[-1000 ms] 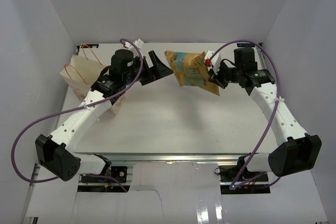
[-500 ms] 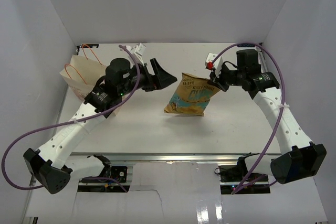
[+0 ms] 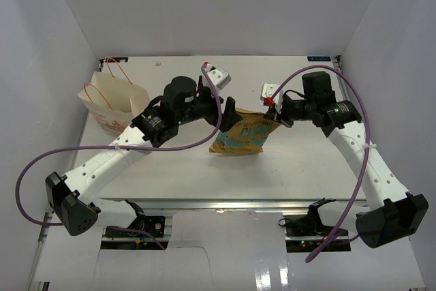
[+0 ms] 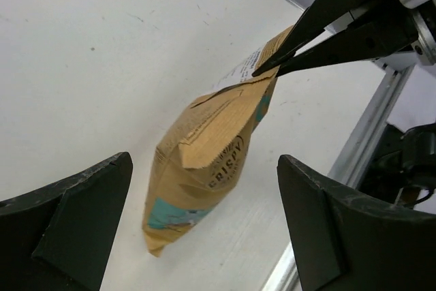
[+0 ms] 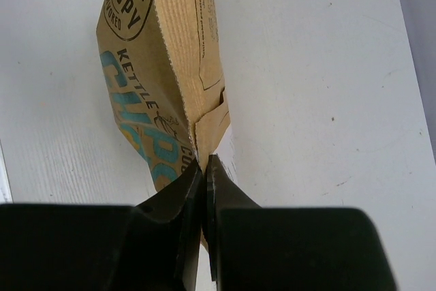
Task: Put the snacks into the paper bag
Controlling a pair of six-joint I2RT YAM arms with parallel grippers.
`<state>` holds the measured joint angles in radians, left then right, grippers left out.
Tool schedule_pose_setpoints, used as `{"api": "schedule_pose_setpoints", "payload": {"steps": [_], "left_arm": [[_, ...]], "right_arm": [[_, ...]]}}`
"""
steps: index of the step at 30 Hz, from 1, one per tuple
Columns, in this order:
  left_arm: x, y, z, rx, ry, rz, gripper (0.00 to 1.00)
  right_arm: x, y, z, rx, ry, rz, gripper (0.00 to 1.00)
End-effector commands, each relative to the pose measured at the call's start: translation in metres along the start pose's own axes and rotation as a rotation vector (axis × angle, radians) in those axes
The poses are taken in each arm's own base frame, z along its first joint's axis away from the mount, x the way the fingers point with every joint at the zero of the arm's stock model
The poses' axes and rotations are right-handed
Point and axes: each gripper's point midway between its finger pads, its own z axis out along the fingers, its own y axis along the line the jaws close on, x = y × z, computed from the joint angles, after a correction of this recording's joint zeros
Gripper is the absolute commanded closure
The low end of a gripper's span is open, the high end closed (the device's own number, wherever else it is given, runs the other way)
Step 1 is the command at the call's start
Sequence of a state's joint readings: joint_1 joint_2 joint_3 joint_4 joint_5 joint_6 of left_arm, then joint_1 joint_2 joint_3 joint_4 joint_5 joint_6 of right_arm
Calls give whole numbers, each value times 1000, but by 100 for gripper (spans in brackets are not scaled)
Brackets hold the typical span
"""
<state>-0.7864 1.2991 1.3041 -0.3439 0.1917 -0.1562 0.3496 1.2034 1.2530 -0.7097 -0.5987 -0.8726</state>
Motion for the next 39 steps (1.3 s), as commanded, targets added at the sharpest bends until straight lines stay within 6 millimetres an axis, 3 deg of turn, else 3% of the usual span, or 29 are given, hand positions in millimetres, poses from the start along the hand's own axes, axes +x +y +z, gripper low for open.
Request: {"api": "schedule_pose_setpoints", "payload": {"steps": [1, 6, 10, 15, 19, 20, 21, 22, 24, 27, 29, 30, 32, 33, 35, 36, 38, 39], "left_arm": [[-28, -3, -9, 42, -69, 264, 2], [-7, -18, 10, 191, -17, 347, 3], [5, -42, 21, 351, 9, 305, 11], [25, -40, 36, 370, 72, 244, 30], [32, -35, 44, 348, 103, 219, 58], [30, -32, 44, 325, 101, 215, 67], [28, -30, 45, 311, 99, 214, 86], [23, -29, 43, 294, 89, 214, 95], [14, -21, 41, 233, 69, 208, 100], [-1, -13, 29, 155, 24, 198, 100], [-14, -6, 11, 78, -19, 185, 100], [-18, -2, 4, 43, -34, 176, 100], [-27, 7, -16, -38, -64, 147, 100], [-40, 9, -37, -78, -112, 122, 100], [-51, 34, -65, -255, -150, 72, 100], [-73, 35, -91, -304, -221, 27, 100], [-86, 54, -123, -457, -257, -26, 100], [-114, 51, -149, -489, -335, -53, 100]], "right_arm": [[-16, 11, -7, -32, -67, -85, 92], [-23, 19, -7, -77, -105, -101, 92], [-28, 16, -6, -76, -117, -97, 92], [-31, 15, -6, -73, -127, -95, 92], [-34, 14, -7, -75, -136, -87, 92], [-34, 14, -7, -77, -136, -84, 92], [-34, 14, -7, -78, -136, -81, 92], [-34, 14, -7, -78, -138, -77, 92], [-35, 14, -8, -75, -135, -61, 91], [-38, 12, -11, -57, -133, -36, 48], [-46, 6, -17, -24, -137, -11, 12], [-49, 2, -20, -10, -142, -3, 6], [-60, -15, -32, 58, -155, 3, 10], [-63, -21, -37, 88, -162, 36, 10], [-66, -43, -49, 181, -165, 56, 10], [-62, -50, -52, 219, -154, 93, 10], [-52, -57, -51, 262, -134, 122, 10], [-47, -64, -51, 299, -126, 132, 10]]}}
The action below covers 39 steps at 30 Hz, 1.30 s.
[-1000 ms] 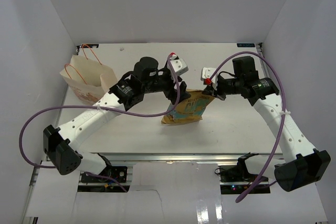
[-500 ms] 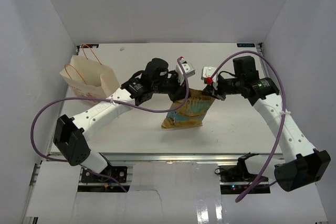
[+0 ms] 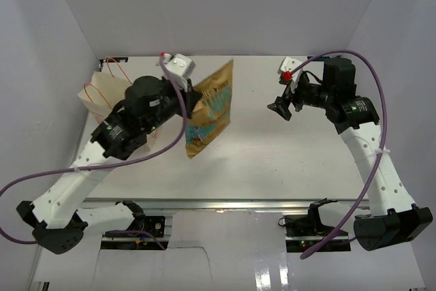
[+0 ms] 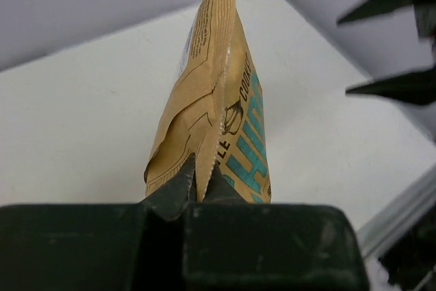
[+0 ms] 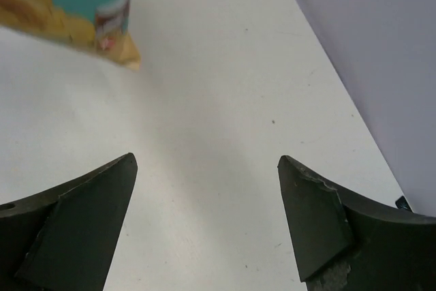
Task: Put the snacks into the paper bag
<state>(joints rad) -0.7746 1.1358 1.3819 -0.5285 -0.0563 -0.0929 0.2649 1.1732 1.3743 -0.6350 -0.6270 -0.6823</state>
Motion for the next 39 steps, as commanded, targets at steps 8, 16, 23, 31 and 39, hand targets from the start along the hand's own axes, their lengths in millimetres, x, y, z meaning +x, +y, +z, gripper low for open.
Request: {"api": "schedule_pose_setpoints", "payload": {"steps": [8, 16, 23, 31, 39], "left_arm": [[-159, 114, -163, -699, -513, -321, 100], [-228, 155, -226, -1102, -757, -281, 100], [-272, 158, -233, -1261, -741, -73, 100], [-271, 170, -227, -1383, -676, 48, 100], [-246, 205, -198, -1418, -526, 71, 100]], "right_arm": [[33, -22, 12, 146, 35, 150, 10], [53, -19, 18, 158, 67, 181, 10], [64, -17, 21, 161, 82, 209, 10], [66, -17, 24, 158, 79, 220, 10], [71, -13, 18, 176, 88, 216, 10]]}}
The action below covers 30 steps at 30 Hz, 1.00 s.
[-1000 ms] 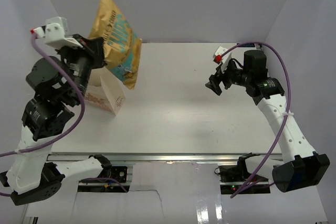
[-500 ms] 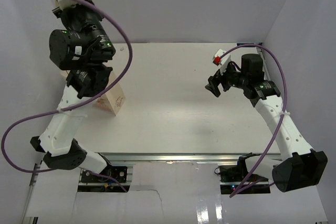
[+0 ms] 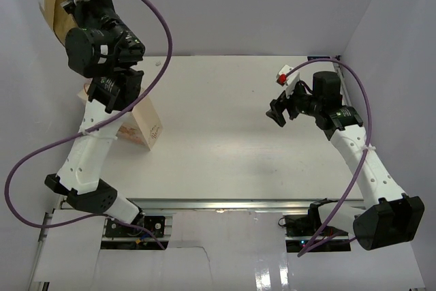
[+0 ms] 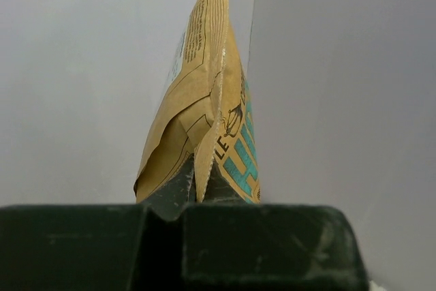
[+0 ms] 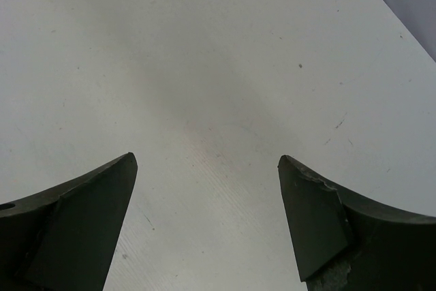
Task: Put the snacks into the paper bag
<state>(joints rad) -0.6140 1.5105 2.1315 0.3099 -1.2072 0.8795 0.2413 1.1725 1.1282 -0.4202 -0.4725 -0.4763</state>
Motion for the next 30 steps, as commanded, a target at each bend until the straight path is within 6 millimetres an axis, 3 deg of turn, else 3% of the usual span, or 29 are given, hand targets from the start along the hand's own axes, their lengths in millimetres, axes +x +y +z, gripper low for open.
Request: {"api": "schedule_pose_setpoints", "payload": {"steps": [1, 5, 12, 14, 18, 26, 30], "left_arm": [[10, 4, 8, 40, 17, 25, 100], [37, -1, 12, 72, 77, 53, 100], [108, -11, 27, 135, 238, 58, 100], [116, -12, 26, 150, 255, 52, 100], [143, -13, 19, 183, 318, 56, 100], [194, -15, -14, 251, 445, -42, 100], [203, -11, -22, 253, 469, -65, 100]], "right_arm": [[-3, -4, -6, 38, -24, -11, 10], [1, -3, -12, 51, -22, -25, 10], [10, -4, -16, 65, -12, -28, 10], [12, -5, -17, 71, -12, -29, 10], [18, -7, -17, 76, -4, -28, 10], [22, -7, -17, 71, -2, -16, 10], [24, -8, -16, 70, 2, -16, 10]]}}
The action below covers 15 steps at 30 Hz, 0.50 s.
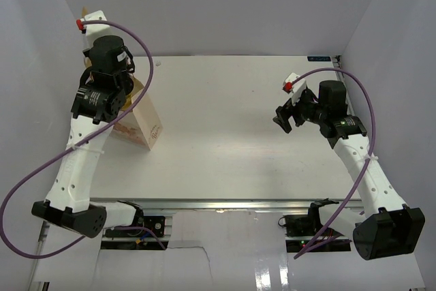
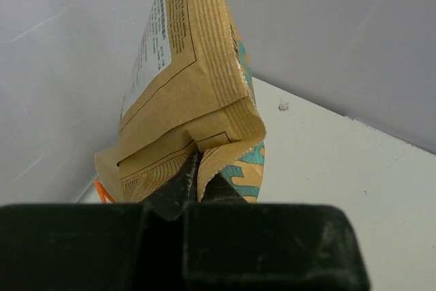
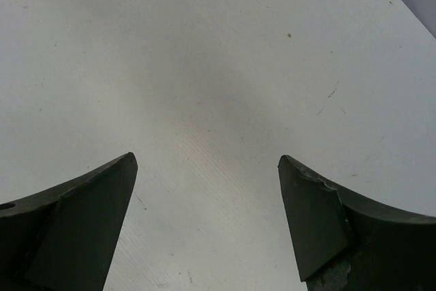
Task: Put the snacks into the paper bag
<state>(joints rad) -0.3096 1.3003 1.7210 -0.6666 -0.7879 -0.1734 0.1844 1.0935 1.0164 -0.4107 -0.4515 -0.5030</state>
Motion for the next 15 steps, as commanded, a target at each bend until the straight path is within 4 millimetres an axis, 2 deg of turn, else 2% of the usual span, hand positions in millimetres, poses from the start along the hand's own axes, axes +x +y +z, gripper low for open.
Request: {"api": "schedule_pose_setpoints", "payload": {"steps": [1, 8, 10, 11, 13, 14, 15], "left_arm": [[3, 4, -12, 34, 17, -77, 100], [0, 8, -27, 80, 9, -148, 100], [-6, 2, -33, 141, -17, -173, 100], [1, -3, -34, 176, -14, -158, 100], [-9, -5, -47, 259, -65, -163, 100], [-2, -5, -48, 270, -61, -150, 100], [-8, -1, -56, 288, -84, -157, 100]], "right_arm": [[-6, -2, -1, 6, -33, -21, 10], [-7, -1, 1, -7, -38, -11, 10], [-6, 0, 2, -11, -37, -11, 10], [-6, -1, 2, -10, -36, -10, 10], [-5, 0, 2, -16, -35, -6, 10], [-6, 0, 2, -17, -37, -7, 10], [-6, 1, 2, -18, -38, -7, 10]]}}
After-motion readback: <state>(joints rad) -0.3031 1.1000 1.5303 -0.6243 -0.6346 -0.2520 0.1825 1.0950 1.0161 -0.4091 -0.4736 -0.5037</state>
